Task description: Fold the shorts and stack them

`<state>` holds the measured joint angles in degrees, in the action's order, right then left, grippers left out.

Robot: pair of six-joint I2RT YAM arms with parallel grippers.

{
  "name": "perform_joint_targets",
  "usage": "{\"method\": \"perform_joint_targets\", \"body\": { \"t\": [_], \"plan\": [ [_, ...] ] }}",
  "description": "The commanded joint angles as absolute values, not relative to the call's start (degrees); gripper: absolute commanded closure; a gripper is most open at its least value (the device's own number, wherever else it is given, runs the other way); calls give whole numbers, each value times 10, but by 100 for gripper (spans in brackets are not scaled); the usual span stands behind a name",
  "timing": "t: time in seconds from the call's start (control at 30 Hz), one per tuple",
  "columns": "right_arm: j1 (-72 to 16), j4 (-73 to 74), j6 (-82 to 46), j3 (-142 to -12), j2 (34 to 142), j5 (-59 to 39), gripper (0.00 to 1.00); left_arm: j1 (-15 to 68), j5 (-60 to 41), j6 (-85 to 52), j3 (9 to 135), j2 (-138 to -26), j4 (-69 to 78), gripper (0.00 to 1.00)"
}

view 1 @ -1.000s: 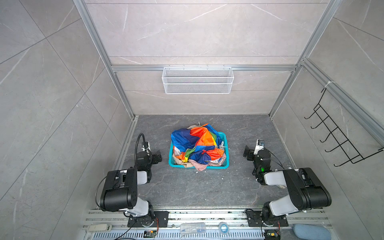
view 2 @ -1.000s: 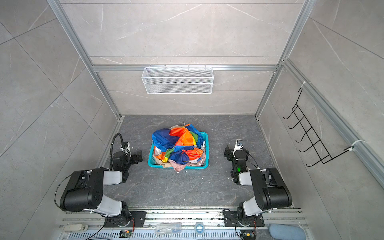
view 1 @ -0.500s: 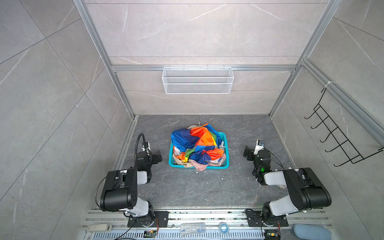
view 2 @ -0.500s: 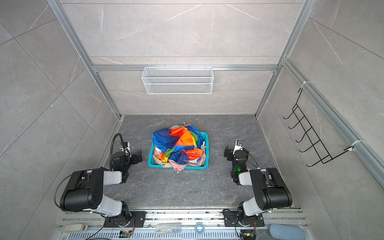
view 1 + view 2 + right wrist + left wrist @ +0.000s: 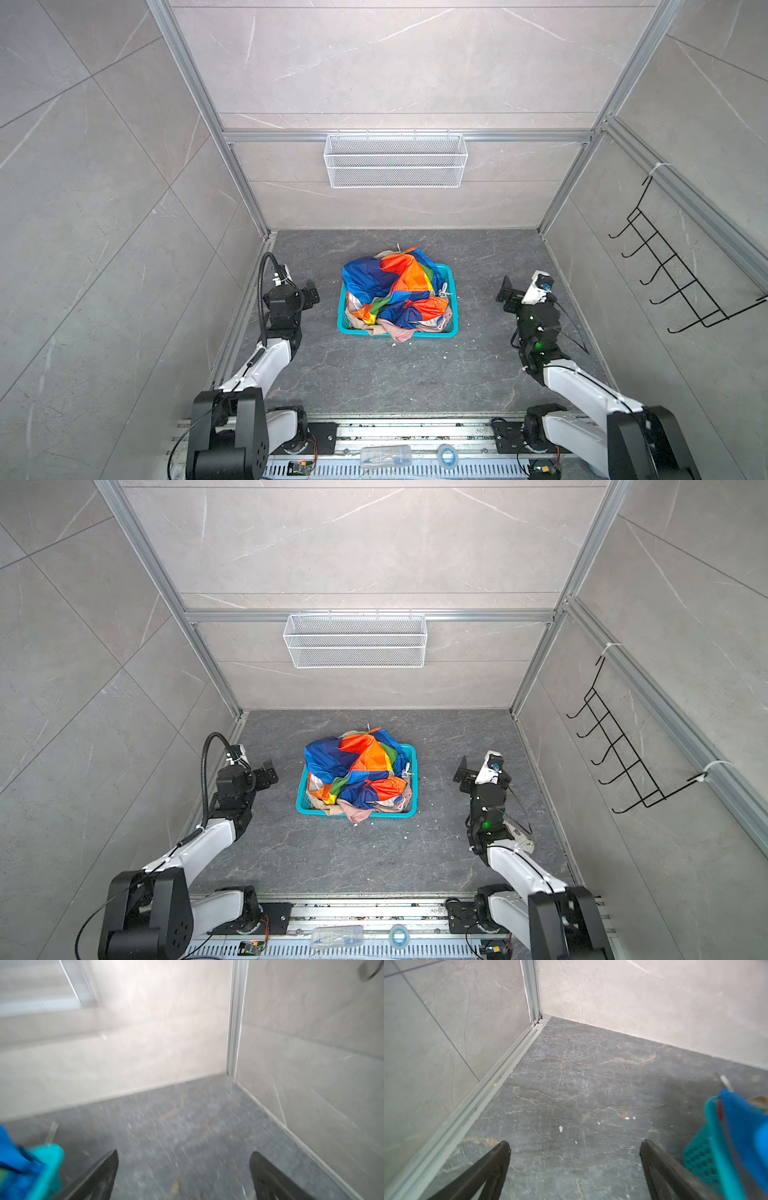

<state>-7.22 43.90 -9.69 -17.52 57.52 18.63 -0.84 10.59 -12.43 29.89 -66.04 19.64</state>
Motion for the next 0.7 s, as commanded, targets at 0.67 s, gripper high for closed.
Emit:
{"method": "perform_joint_targets", "body": {
  "t": [0.67],
  "plan": [
    [-252, -28, -292, -449, 772, -22, 0, 177, -21, -294, 381, -543, 7, 0]
  ]
}}
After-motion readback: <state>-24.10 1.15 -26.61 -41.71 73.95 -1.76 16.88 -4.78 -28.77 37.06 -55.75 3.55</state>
